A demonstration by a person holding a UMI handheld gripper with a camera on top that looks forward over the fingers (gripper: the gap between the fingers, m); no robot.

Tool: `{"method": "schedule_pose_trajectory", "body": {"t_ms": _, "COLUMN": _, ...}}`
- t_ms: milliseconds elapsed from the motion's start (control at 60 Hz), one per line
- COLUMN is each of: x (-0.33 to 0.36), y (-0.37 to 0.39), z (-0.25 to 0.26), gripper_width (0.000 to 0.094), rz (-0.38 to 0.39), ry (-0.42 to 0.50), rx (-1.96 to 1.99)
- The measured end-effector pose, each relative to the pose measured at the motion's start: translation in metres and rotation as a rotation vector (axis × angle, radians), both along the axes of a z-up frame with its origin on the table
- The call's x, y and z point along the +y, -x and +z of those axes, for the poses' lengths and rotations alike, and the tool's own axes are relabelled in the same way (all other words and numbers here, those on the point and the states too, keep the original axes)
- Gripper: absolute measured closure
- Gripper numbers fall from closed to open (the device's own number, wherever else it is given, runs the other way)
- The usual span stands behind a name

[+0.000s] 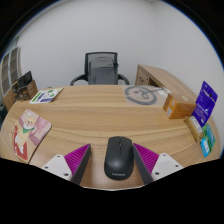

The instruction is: Arrange mouse

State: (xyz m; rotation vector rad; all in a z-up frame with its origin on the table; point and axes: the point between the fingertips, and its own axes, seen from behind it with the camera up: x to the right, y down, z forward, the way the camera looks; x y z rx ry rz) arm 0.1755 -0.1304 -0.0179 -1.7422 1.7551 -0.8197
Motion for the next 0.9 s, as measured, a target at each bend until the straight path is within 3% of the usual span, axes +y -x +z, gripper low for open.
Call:
{"method": "schedule_pose_trajectory", "body": {"t_ms": 67, "x": 0.005, "y": -0.004, "z": 0.000, "gripper_width": 0.0090, "rz": 0.011, "ry": 0.000, "rx": 0.001}}
{"method": "schedule_pose_trajectory", "body": {"t_ms": 183, "x": 0.006, "y": -0.004, "z": -0.003, "gripper_width": 0.0221, "rz": 0.013, "ry": -0.001, "rx": 0.003}}
{"method": "schedule_pose_trajectory", "body": {"t_ms": 233, "x": 0.004, "y": -0.004, "z": -0.003, "gripper_width": 0.0304, "rz": 0.017, "ry": 0.010, "rx": -0.004}}
{"method": "schedule_pose_trajectory", "body": {"t_ms": 267, "x": 0.003, "y": -0.003, "z": -0.003, "gripper_width": 0.0451, "rz": 0.019, "ry": 0.020, "rx": -0.008}}
{"method": "schedule_pose_trajectory", "body": {"t_ms": 367, "x": 0.004, "y": -0.003, "z": -0.004, "gripper_width": 0.0461, "rz": 0.049, "ry": 0.039, "rx": -0.010}}
{"method": "schedule_pose_trajectory", "body": {"t_ms": 567, "x": 0.004, "y": -0.004, "z": 0.001, "gripper_width": 0.0621, "rz": 0.049, "ry": 0.002, "rx": 0.004}}
{"method": "schedule_pose_trajectory", "body": {"t_ms": 633, "x": 0.005, "y": -0.003, "z": 0.010, "gripper_width": 0.0629, "rz": 0.038, "ry": 0.002, "rx": 0.014}}
{"method": "schedule_pose_trajectory", "body": {"t_ms": 767, "x": 0.017, "y": -0.011, "z": 0.071, "gripper_width": 0.0629, "rz": 0.059, "ry": 0.043, "rx": -0.056}}
{"method": "schedule_pose_trajectory", "body": {"t_ms": 900, "x": 0.067, "y": -0.029, "z": 0.143, "gripper_width": 0.0630, "rz": 0.114, "ry": 0.004, "rx": -0.125}}
